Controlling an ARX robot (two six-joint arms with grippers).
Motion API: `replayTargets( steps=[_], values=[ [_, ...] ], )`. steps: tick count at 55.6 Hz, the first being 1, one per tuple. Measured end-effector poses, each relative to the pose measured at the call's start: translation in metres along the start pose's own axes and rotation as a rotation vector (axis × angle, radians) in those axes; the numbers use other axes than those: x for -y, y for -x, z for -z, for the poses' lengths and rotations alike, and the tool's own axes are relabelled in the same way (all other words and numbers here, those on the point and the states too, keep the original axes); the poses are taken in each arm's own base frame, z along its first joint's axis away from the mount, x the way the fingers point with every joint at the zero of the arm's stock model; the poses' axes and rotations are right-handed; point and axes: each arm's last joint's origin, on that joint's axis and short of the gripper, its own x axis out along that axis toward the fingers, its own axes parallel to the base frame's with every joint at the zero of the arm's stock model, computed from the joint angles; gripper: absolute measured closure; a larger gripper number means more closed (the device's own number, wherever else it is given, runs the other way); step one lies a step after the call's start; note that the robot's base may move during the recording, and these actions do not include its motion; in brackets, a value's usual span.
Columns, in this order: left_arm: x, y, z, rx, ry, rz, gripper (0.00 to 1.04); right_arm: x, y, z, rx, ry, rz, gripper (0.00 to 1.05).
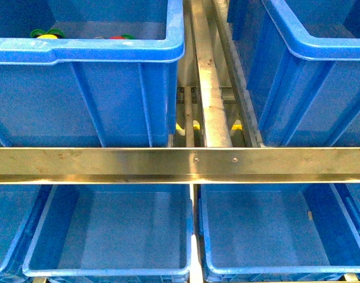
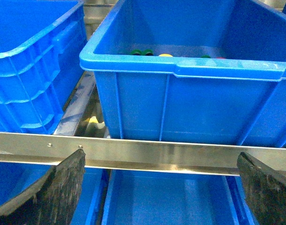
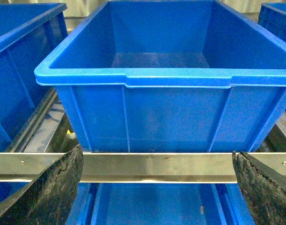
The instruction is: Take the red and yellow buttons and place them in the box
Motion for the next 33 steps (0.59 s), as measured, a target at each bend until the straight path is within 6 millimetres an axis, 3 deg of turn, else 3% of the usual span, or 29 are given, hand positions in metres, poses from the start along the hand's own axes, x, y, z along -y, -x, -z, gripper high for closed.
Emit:
replayTargets(
  steps=[33],
  values=[
    [0.0,0.0,0.0,0.0,0.0,0.0,0.08,0.0,0.0,0.0,0.0,0.0,0.0,0.07]
  ],
)
